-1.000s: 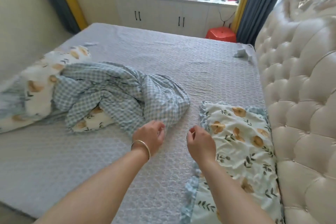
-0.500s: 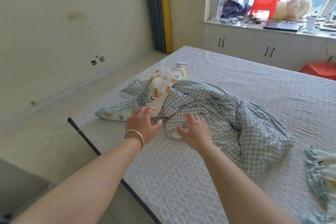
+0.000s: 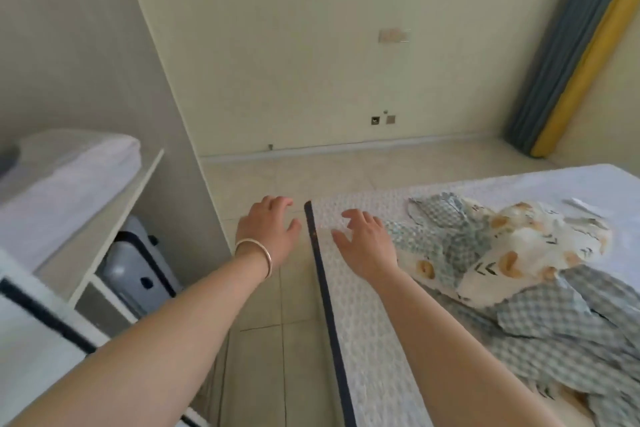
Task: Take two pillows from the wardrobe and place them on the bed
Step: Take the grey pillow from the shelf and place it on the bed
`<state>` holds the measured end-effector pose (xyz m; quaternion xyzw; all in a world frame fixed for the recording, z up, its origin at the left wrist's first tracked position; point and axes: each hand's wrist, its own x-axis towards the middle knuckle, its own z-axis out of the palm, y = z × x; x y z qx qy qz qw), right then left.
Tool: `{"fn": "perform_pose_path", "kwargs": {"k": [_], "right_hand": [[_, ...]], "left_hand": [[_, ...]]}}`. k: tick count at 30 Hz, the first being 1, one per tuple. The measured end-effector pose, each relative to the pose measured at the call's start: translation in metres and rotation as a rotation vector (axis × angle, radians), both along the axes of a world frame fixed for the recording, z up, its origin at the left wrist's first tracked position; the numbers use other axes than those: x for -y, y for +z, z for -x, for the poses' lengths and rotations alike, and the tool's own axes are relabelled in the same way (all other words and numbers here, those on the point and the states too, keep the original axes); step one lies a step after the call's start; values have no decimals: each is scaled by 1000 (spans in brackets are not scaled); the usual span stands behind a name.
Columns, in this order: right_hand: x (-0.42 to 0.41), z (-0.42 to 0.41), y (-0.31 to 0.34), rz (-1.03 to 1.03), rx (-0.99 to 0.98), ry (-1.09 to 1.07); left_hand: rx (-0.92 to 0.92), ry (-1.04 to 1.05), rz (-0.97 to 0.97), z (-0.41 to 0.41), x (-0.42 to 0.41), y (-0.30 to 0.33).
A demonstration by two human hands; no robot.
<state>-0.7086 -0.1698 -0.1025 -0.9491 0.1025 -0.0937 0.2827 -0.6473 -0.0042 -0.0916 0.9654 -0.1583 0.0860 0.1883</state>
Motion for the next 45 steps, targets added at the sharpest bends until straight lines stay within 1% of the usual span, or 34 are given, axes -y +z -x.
{"fn": "perform_pose_path", "kwargs": {"k": [3, 7, 11, 14, 17, 20, 23, 25, 28, 32, 37, 41, 45], "right_hand": [[-27, -60, 9, 9, 17, 132], [-69, -134, 16, 4, 30, 317], [-126, -193, 13, 2, -16, 493], [-172, -243, 17, 46, -15, 584], [-219, -288, 24, 62, 44, 631], [-262, -322, 27, 53, 72, 678], [-302, -347, 29, 9, 102, 725], [-324, -363, 33, 1, 129, 755], [-354, -393, 43, 9, 200, 836], [-408, -429, 56, -12, 309, 1042], [-471, -438, 70, -2, 416, 1374], [-507, -442, 80, 15, 375, 1588], [-544, -442, 77, 21, 303, 1693]], "left_hand": [[-31, 146, 70, -38, -39, 6], [8, 321, 156, -83, -85, 14], [-6, 505, 188, -113, -137, 5], [-5, 639, 195, -145, -171, 0], [46, 700, 171, -182, -199, 5], [105, 785, 196, -210, -222, 10], [105, 880, 276, -235, -234, 14], [117, 906, 303, -251, -242, 18], [202, 978, 312, -269, -269, 27], [241, 1174, 250, -279, -318, 32], [280, 1448, 261, -280, -370, 43], [276, 1625, 263, -272, -381, 48], [264, 1802, 219, -251, -392, 44]]}}
